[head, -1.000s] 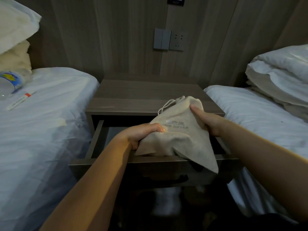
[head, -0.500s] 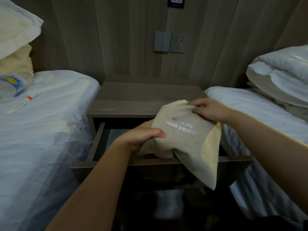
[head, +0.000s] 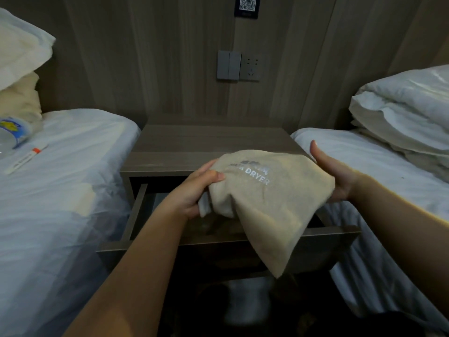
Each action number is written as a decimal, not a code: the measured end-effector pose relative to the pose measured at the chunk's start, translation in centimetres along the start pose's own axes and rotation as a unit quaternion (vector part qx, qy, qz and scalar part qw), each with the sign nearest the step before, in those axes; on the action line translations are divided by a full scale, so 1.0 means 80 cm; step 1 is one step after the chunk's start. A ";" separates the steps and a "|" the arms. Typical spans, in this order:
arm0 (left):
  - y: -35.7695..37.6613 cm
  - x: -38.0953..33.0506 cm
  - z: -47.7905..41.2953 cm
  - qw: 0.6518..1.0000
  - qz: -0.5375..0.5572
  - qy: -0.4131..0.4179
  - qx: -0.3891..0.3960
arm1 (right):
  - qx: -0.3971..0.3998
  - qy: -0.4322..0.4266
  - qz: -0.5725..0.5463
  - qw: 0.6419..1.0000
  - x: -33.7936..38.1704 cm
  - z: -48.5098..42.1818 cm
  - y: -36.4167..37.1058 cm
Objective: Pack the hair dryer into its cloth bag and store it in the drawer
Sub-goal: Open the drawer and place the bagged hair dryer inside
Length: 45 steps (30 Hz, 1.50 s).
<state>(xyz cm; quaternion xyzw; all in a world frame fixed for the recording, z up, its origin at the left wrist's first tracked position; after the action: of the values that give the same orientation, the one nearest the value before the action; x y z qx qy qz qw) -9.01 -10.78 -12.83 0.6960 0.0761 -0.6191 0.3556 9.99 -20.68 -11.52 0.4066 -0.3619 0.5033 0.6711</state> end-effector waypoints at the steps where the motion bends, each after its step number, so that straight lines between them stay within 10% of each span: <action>1: -0.006 -0.002 -0.001 1.000 0.004 0.003 -0.028 | 0.060 0.013 -0.025 0.998 -0.011 0.001 0.008; 5: -0.032 0.001 -0.004 0.992 -0.009 -0.008 -0.124 | 0.123 0.022 -0.035 0.992 -0.036 -0.004 0.023; 13: -0.062 0.039 -0.004 0.962 -0.136 -0.162 -0.175 | -0.141 0.106 -0.039 0.984 -0.094 -0.054 -0.009; 20: -0.089 0.053 -0.009 0.912 -0.235 -0.291 -0.166 | -0.181 0.138 -0.019 0.974 -0.095 -0.091 -0.005; 31: -0.123 0.059 -0.045 0.857 -0.453 -0.211 -0.128 | -0.169 0.051 0.143 0.974 -0.075 -0.135 -0.010; 37: -0.114 0.060 -0.052 0.781 -0.586 -0.190 -0.107 | -0.222 0.060 0.492 0.840 -0.066 -0.141 -0.016; 41: -0.071 0.042 -0.053 0.622 -0.770 -0.139 -0.047 | -0.225 0.092 0.607 0.757 -0.054 -0.122 -0.006; 45: -0.001 0.021 -0.020 0.738 -0.667 -0.097 0.028 | -0.243 0.000 0.623 0.744 -0.022 -0.085 0.016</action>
<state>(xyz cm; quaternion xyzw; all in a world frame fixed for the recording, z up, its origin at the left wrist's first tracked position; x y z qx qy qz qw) -7.40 -10.32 -14.45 0.4126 0.4687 -0.7638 -0.1631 8.83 -14.94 -15.66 -0.0863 -0.6445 0.7044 0.2846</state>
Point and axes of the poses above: each hand's wrist, its own z-axis away from the middle knuckle, its own y-axis out of the palm, x = y × z, the point moved 9 cm from there along -z, towards the middle knuckle, and after that the axes turned 1 degree about y, right-handed, at the moved point
